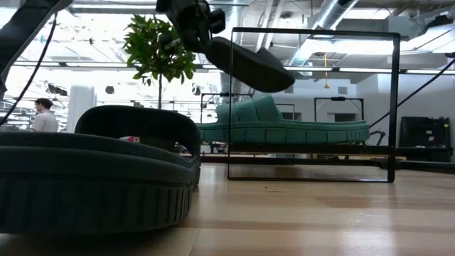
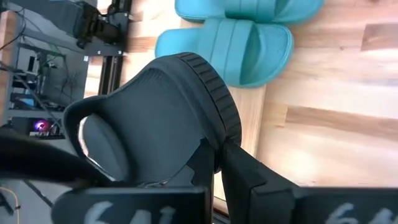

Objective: Pick and place slides into the shelf
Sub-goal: Put the top black slide on the shelf

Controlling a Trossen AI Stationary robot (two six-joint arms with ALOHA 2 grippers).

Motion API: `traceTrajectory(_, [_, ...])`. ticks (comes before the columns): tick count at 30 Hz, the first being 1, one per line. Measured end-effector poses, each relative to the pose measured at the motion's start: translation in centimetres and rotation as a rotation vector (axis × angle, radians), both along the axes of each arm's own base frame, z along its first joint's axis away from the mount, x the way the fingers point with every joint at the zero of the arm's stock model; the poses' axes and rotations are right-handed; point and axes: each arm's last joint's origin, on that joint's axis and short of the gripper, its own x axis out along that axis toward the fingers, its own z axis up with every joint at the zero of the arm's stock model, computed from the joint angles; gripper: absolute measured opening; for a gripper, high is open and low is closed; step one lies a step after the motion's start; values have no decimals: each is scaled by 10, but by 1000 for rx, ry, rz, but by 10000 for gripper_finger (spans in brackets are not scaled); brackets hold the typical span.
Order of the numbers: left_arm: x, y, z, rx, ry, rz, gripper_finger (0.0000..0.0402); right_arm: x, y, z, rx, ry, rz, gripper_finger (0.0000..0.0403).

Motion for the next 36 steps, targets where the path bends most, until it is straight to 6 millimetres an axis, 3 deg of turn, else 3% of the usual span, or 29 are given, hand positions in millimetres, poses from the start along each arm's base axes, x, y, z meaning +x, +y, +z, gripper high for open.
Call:
traceTrajectory(12, [28,15,-37,126,86,-62,0,-2,-1,-1,25,-20,-43,0])
traceTrajectory(18, [36,12,-36,265,96,-71,0,-4,-5,-1,30,-17,-74,0])
traceTrajectory(30, [43,3,-37,367,147,-115,0,-5,-8,-2,32,-11,-96,0])
traceTrajectory(36, [49,10,-50,394,182,-112,0,-5,-8,-2,33,-8,-96,0])
